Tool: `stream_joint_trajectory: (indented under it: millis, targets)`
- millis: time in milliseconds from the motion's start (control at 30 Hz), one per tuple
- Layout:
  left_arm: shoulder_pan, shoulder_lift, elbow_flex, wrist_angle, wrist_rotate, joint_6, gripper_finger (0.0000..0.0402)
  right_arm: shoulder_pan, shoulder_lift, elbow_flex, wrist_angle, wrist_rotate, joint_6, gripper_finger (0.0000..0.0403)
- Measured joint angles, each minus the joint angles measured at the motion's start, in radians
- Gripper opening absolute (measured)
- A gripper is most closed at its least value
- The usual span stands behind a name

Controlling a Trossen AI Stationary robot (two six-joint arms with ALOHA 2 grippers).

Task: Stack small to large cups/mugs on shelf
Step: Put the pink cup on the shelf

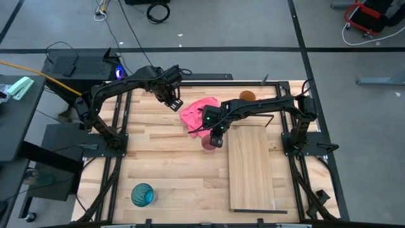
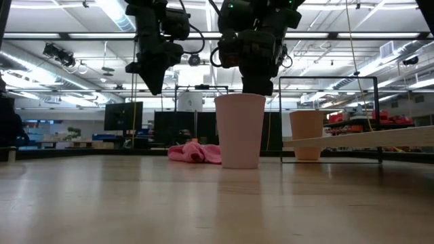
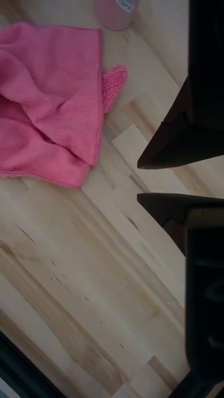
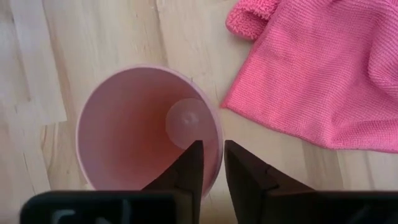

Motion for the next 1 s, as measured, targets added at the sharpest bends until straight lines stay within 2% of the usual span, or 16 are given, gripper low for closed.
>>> stream_joint_trajectory:
  millis: [267,633,833,1000]
  targets:
    - [0.0,0.0,0.0,0.0,0.0,0.0,0.0082,0.0,0.0,0.0,0.001,0.0,0.019,0.0012]
    - [0.0,0.0,0.0,0.001,0.0,0.0,0.0071,0.001,-0.009,0.013,-0.011,0.033,0.04,0.0006]
    - [-0.005,0.0,0.0,0.002,0.0,-0.001,0.0075,0.001,-0.03,0.138,-0.098,0.043,0.024,0.0004]
    - [-0.012,0.0,0.0,0.002,0.0,0.0,0.0068,0.001,-0.031,0.336,-0.256,0.053,-0.024,0.0002]
